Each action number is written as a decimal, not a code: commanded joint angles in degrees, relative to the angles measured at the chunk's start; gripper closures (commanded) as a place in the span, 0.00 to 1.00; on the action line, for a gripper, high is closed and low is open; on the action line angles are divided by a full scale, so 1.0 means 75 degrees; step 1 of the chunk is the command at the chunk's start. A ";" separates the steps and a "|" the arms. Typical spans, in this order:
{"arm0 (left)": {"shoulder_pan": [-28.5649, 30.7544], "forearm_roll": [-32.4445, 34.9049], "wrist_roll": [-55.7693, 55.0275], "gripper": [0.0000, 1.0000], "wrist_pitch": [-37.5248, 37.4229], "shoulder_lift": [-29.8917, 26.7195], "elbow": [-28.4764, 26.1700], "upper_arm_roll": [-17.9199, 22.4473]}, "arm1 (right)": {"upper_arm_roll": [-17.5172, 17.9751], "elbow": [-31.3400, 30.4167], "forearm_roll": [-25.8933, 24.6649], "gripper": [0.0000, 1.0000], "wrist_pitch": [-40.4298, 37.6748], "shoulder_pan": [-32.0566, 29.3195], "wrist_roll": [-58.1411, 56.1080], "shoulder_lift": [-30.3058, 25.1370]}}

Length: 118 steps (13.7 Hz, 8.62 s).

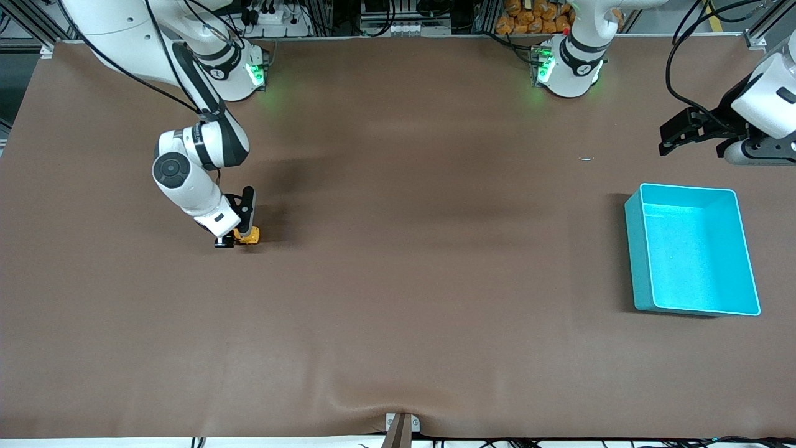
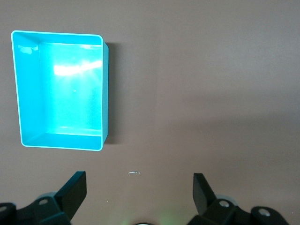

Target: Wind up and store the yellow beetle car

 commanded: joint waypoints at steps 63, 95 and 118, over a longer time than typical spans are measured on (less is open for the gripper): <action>0.0506 -0.0402 -0.2289 0.00 0.0754 0.0618 -0.0458 0.0124 | 0.0065 0.2923 0.0885 0.00 -0.4416 -0.3932 -0.2790 0.0506; 0.1689 -0.0437 -0.8725 0.00 0.8099 0.0757 -0.7175 -0.0474 | 0.0252 0.7317 0.1541 0.00 -0.9326 -0.2083 0.9287 -0.1404; 0.1690 -0.0367 -0.8736 1.00 1.0598 0.2399 -0.7282 -0.0450 | -0.0263 0.5489 0.0885 0.00 -0.8951 -0.1085 0.8964 -0.3326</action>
